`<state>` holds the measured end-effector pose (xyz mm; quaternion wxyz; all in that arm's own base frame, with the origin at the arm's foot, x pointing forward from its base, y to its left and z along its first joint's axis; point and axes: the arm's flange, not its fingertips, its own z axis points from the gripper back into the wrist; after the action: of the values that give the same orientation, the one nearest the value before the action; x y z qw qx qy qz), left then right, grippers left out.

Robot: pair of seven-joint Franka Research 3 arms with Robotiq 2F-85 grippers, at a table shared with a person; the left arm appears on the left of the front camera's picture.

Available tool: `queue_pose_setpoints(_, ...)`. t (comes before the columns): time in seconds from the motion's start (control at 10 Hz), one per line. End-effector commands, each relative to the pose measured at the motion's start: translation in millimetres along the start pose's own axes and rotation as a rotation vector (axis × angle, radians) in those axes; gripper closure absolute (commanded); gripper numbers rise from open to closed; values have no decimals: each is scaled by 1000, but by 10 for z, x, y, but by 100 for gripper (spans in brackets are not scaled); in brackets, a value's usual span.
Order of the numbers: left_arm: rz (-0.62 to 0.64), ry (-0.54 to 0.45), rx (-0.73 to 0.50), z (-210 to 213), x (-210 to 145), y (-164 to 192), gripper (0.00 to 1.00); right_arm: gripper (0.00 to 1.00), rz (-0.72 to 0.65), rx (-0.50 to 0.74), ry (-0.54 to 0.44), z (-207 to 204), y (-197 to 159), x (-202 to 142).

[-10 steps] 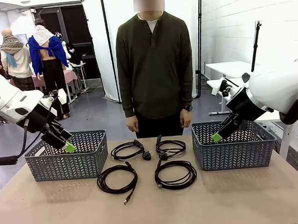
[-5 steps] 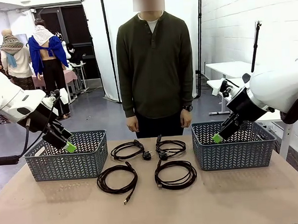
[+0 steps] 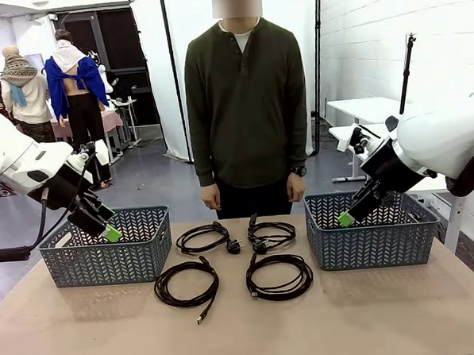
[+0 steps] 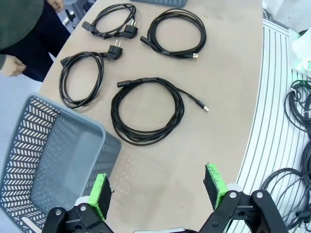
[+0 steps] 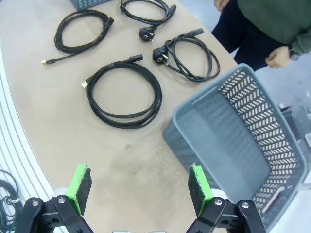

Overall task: Organize the cables according to human instructions.
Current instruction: Pick up a bundle of cables and place it in the basket indicated by the human.

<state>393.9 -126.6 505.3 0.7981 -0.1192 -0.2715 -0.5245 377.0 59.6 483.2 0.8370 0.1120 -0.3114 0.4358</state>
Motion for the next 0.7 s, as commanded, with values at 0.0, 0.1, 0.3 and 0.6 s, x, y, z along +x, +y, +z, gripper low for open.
queue_pose_setpoints(0.0, -4, -15, -15, -3, -6, 41, 0, 0, 0, 21, -18, -14, -12, -14)
queue_pose_setpoints(0.1, -4, -15, -15, -3, -6, 41, 0, 0, 0, 21, -18, -14, -12, -14)
queue_pose_setpoints(0.3, -4, -15, -15, -3, -6, 41, 0, 0, 0, 21, -18, -14, -12, -14)
queue_pose_setpoints(0.6, -4, -15, -15, -3, -6, 41, 0, 0, 0, 21, -18, -14, -12, -14)
